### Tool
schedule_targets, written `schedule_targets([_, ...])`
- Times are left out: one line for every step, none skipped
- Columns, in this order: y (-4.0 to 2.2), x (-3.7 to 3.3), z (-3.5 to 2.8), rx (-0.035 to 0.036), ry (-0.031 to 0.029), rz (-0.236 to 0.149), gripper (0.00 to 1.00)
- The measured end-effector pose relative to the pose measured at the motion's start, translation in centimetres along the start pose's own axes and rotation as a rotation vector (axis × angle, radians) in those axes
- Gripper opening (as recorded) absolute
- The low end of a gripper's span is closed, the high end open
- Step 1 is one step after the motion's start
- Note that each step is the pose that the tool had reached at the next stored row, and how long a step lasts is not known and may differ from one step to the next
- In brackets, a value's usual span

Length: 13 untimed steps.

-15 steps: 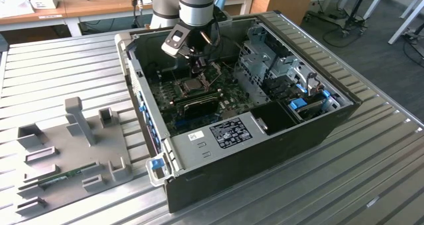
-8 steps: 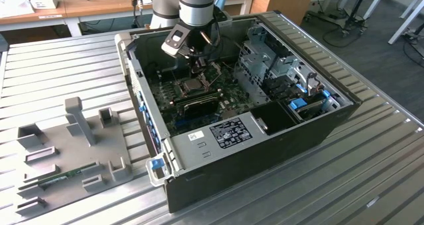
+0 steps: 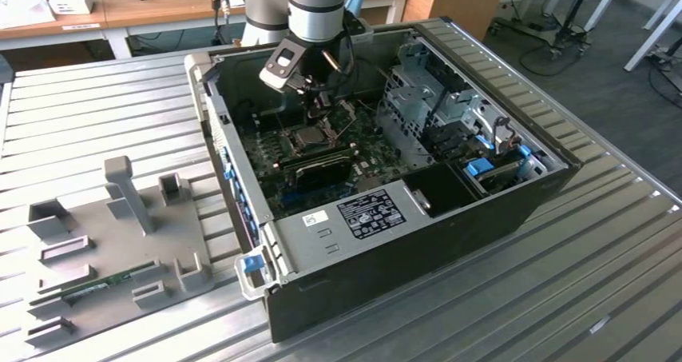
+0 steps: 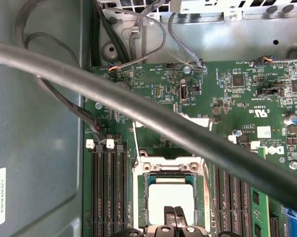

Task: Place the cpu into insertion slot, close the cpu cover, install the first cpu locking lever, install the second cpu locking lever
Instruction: 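Place the cpu into insertion slot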

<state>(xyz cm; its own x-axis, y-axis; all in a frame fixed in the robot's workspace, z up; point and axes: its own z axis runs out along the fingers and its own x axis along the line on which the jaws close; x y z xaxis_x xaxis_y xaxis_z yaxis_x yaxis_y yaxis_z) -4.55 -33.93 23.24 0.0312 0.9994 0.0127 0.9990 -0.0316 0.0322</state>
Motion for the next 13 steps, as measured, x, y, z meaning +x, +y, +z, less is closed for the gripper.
schedule_targets([0.00, 0.00, 0.00, 0.0007, 0.0000, 0.000, 0.11])
schedule_targets([0.00, 0.00, 0.00, 0.0014, 0.0000, 0.000, 0.11])
schedule_targets([0.00, 0.00, 0.00, 0.0022, -0.0001, 0.000, 0.11])
schedule_targets([0.00, 0.00, 0.00, 0.0030, -0.0001, 0.000, 0.11])
schedule_targets([0.00, 0.00, 0.00, 0.0037, -0.0001, 0.000, 0.11])
schedule_targets([0.00, 0.00, 0.00, 0.0045, -0.0001, 0.000, 0.11])
schedule_targets([0.00, 0.00, 0.00, 0.0052, -0.0002, 0.000, 0.11])
schedule_targets([0.00, 0.00, 0.00, 0.0060, -0.0002, 0.000, 0.11])
schedule_targets([0.00, 0.00, 0.00, 0.0067, -0.0002, 0.000, 0.11])
schedule_targets([0.00, 0.00, 0.00, 0.0075, -0.0003, 0.000, 0.11])
schedule_targets([0.00, 0.00, 0.00, 0.0082, -0.0003, 0.000, 0.11])
schedule_targets([0.00, 0.00, 0.00, 0.0089, -0.0003, 0.000, 0.11])
schedule_targets([0.00, 0.00, 0.00, 0.0097, -0.0003, 0.000, 0.11])
